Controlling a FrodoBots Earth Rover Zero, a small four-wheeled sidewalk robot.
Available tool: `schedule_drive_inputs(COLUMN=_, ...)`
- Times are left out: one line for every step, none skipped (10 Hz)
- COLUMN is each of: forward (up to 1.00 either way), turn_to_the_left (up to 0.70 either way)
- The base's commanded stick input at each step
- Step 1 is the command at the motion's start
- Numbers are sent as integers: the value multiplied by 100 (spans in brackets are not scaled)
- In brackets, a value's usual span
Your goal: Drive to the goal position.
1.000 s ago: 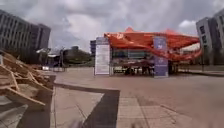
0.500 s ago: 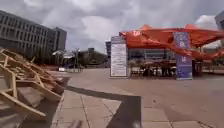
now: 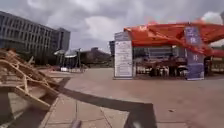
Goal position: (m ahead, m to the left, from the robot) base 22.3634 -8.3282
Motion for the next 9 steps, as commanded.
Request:
schedule_drive_inputs(forward=85, turn_to_the_left=4)
schedule_drive_inputs(forward=85, turn_to_the_left=11)
schedule_drive_inputs(forward=85, turn_to_the_left=32)
schedule_drive_inputs(forward=85, turn_to_the_left=32)
schedule_drive_inputs(forward=85, turn_to_the_left=26)
schedule_drive_inputs(forward=85, turn_to_the_left=9)
schedule_drive_inputs(forward=85, turn_to_the_left=-1)
schedule_drive_inputs(forward=85, turn_to_the_left=-2)
schedule_drive_inputs(forward=85, turn_to_the_left=-2)
